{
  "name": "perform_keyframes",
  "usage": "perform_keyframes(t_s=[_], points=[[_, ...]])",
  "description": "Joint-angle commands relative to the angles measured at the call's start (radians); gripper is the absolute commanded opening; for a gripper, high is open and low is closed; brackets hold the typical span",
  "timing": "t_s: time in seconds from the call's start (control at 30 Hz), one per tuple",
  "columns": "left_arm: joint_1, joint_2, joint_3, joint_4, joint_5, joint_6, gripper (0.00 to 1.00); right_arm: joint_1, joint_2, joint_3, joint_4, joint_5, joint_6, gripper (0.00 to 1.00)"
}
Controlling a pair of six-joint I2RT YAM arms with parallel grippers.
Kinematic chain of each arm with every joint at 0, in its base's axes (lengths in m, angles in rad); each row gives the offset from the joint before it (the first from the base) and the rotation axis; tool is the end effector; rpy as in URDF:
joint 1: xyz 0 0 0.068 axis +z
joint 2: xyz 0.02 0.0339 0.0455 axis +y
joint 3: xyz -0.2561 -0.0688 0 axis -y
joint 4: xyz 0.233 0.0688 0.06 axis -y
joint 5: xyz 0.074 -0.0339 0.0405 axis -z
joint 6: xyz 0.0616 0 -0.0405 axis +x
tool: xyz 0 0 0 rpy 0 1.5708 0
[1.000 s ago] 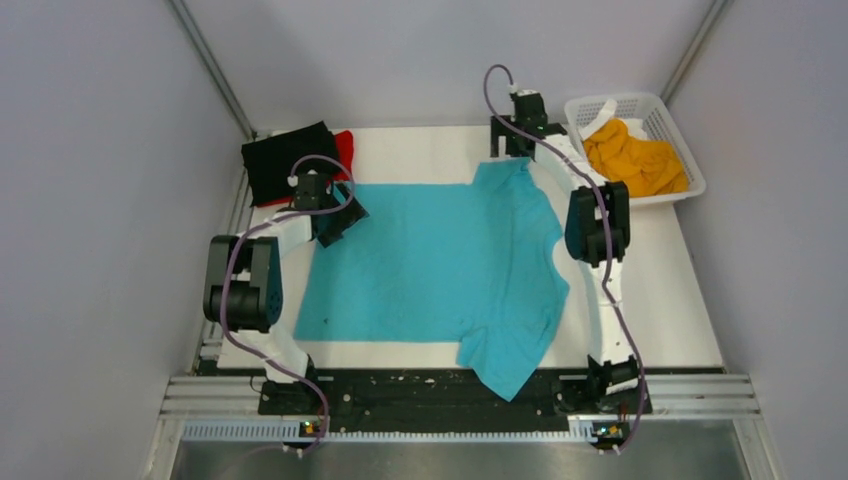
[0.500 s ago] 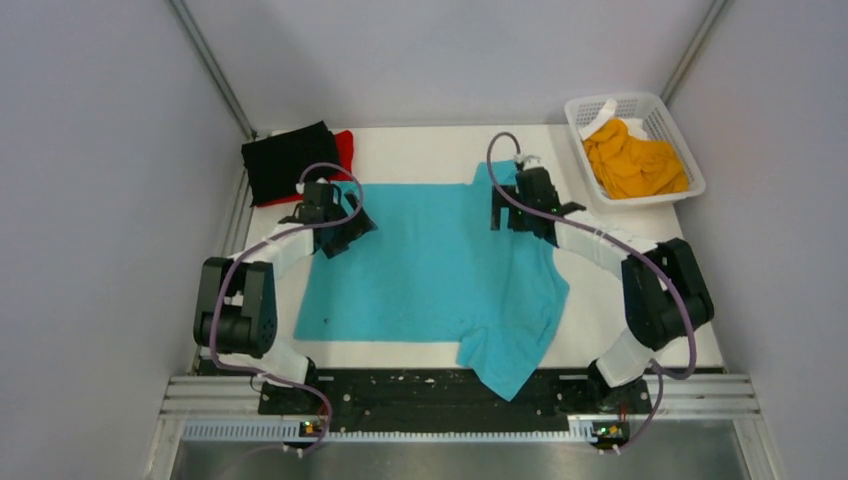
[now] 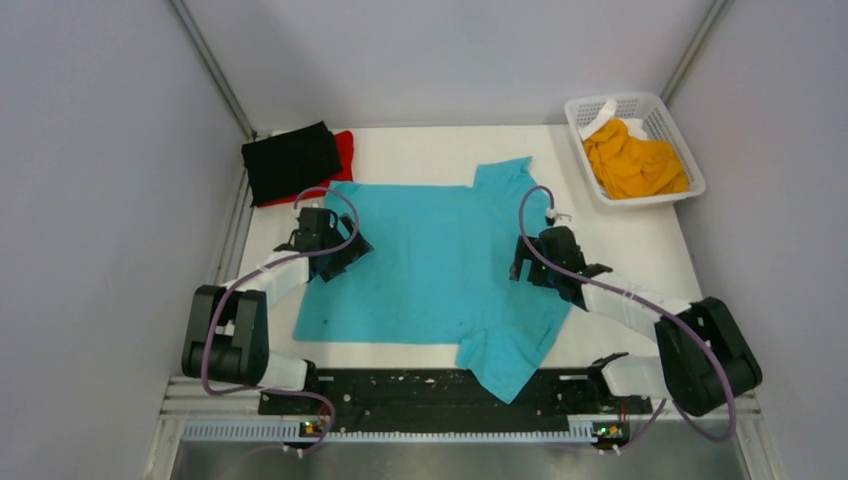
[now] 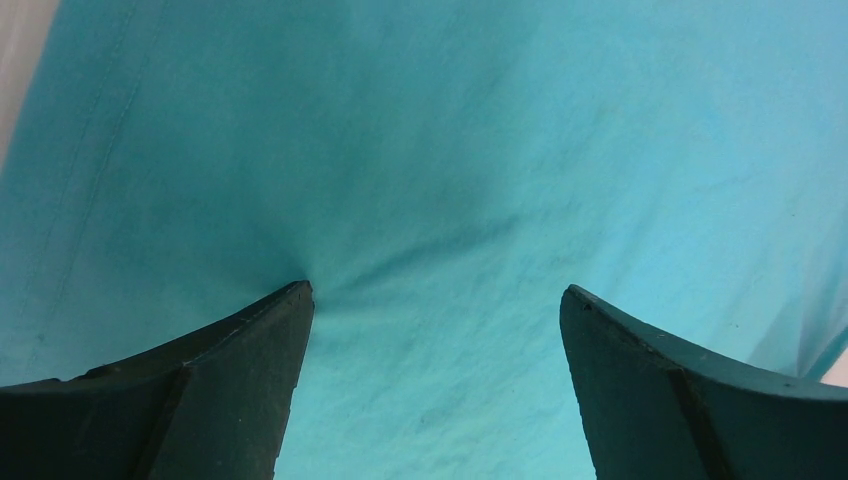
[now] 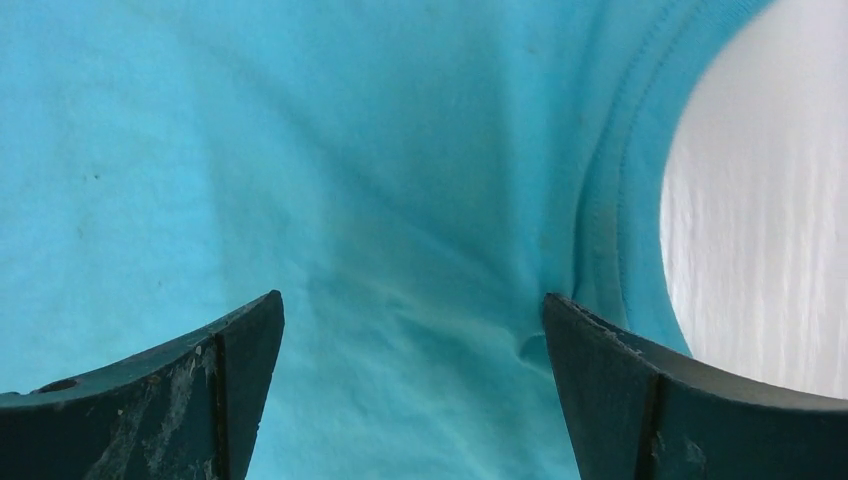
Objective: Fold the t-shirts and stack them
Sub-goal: Flatten out the tshirt
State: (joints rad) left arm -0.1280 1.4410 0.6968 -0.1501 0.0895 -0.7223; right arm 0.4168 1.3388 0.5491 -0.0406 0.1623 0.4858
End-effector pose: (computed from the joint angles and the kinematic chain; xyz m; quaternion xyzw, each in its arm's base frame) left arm 0.2806 -0.0417 0.1482 -0.2617 0.9054 -0.1752 0.2846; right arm 0.2406 0.0956 0.1400 0.0614 0.9276 0.0893 0.3575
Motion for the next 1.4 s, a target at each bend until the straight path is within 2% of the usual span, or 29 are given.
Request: perform_keyframes(t_s=[0.0,0.2,0.4,0.7,0.83,1.0,1.37], points=[[0.001,-0.074,-0.072,0.028,-0.011,-0.047,0.98,0.000,-0.161,-0.096,-0.067,0.016,0.115,0.99],[-0.001,-0.100,-0.045,-0.003,-0.007,-0.041,0.98,0.000,-0.195,-0.058,-0.111,0.052,0.100,0.99],[-0.001,-0.109,0.068,-0.023,-0.020,-0.015,0.99,-0.001,-0.104,0.163,-0.122,0.064,0.014,0.99],[-0.001,0.234,0.415,-0.139,-0.032,0.035,0.99,-0.008,0.292,0.479,-0.054,0.081,-0.059,0.99],[-0.001,0.369,0.519,-0.165,-0.020,0.027,0.97,-0.057,0.484,0.606,-0.044,0.022,-0.084,0.99],[-0.001,0.462,0.601,-0.165,-0.021,0.027,0.97,-0.130,0.676,0.735,-0.061,-0.075,-0.073,0.99],[0.020,0.742,0.875,-0.199,0.081,0.005,0.97,-0.234,0.936,1.023,-0.164,-0.186,-0.019,0.99]])
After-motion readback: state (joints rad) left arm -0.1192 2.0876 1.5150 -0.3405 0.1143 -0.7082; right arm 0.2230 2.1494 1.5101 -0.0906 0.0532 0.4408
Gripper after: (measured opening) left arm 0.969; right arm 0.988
